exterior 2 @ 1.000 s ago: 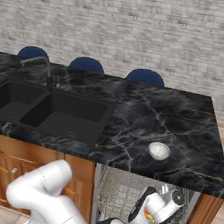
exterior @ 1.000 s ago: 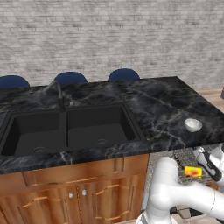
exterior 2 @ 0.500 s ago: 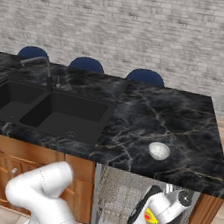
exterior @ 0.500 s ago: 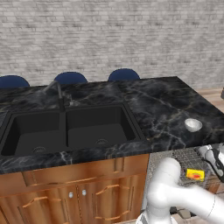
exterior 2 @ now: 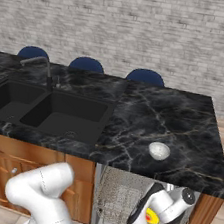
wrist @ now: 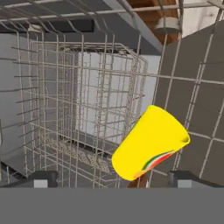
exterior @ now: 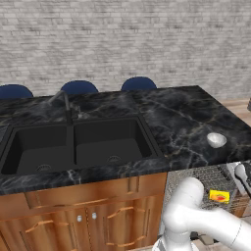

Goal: Pick up the cup and bowl from the counter, place them in the dishwasher, and close the dishwasher door.

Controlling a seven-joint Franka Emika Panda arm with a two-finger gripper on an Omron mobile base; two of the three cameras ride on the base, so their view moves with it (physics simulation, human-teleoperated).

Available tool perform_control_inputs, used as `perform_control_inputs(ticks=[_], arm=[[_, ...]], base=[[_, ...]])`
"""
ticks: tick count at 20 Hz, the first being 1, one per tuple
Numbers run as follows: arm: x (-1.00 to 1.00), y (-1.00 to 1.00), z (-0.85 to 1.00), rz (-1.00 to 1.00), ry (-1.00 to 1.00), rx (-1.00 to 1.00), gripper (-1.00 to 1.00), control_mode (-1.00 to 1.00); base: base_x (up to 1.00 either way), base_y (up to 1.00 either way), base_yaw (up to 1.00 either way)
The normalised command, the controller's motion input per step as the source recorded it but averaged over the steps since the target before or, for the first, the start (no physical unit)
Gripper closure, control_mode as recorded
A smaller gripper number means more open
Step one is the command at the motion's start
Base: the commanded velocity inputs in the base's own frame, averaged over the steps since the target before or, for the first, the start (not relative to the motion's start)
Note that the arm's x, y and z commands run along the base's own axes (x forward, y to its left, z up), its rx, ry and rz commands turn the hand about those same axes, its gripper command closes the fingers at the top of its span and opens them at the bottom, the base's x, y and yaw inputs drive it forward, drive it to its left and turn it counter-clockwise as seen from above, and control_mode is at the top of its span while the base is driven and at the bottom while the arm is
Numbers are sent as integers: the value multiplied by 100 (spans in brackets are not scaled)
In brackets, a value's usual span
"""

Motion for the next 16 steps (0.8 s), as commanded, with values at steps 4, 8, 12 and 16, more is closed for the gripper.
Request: perform_control_inputs(ticks=[4, 8, 12, 16], arm=[[-50, 0, 66, 0, -3, 6, -100, -100], [-80, 0, 31, 0, -5, 1, -100, -100], [-80, 0, 14, 0, -6, 0, -100, -100], [-56, 0, 60, 0, -6, 1, -100, -100]], base=[[0, 0, 0], [0, 0, 0], [0, 0, 0], [0, 0, 0]])
